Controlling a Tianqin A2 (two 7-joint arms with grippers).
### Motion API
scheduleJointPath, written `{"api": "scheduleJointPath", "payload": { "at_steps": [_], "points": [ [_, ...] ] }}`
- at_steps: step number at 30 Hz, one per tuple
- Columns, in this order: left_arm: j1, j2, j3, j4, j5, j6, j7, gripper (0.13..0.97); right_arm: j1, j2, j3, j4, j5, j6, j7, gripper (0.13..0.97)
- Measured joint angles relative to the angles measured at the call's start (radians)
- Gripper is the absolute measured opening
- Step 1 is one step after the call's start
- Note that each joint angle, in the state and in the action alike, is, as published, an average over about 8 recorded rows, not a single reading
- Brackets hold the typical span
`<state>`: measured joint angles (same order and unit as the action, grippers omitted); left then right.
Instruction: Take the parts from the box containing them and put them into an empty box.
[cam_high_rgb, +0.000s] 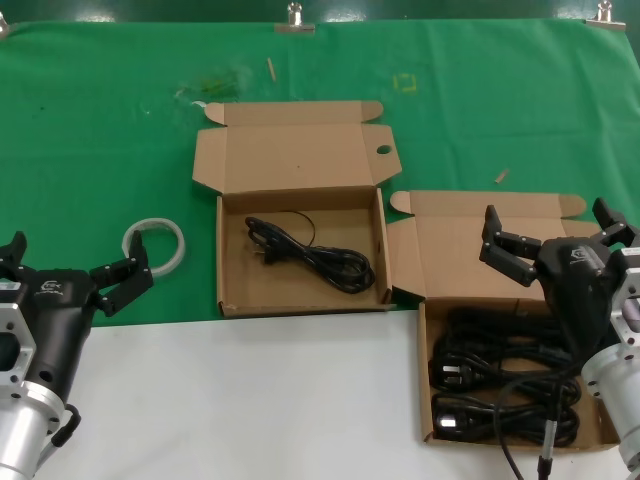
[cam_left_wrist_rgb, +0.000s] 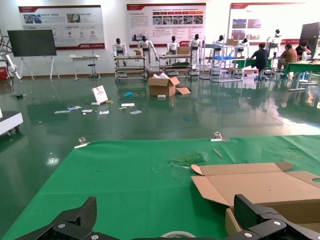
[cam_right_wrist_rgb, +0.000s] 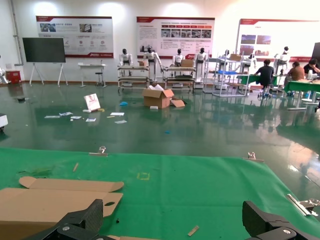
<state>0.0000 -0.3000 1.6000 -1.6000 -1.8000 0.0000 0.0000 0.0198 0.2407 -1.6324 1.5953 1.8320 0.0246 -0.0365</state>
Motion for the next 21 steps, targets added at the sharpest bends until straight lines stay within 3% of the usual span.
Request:
{"api": "scheduleJointPath", "payload": {
  "at_steps": [21],
  "points": [
    [0.0, 0.0, 0.0, 0.0, 0.0, 0.0, 0.0, 0.965, 0.0, 0.0, 0.0, 0.0, 0.0, 0.0, 0.0, 0.966]
  ]
}}
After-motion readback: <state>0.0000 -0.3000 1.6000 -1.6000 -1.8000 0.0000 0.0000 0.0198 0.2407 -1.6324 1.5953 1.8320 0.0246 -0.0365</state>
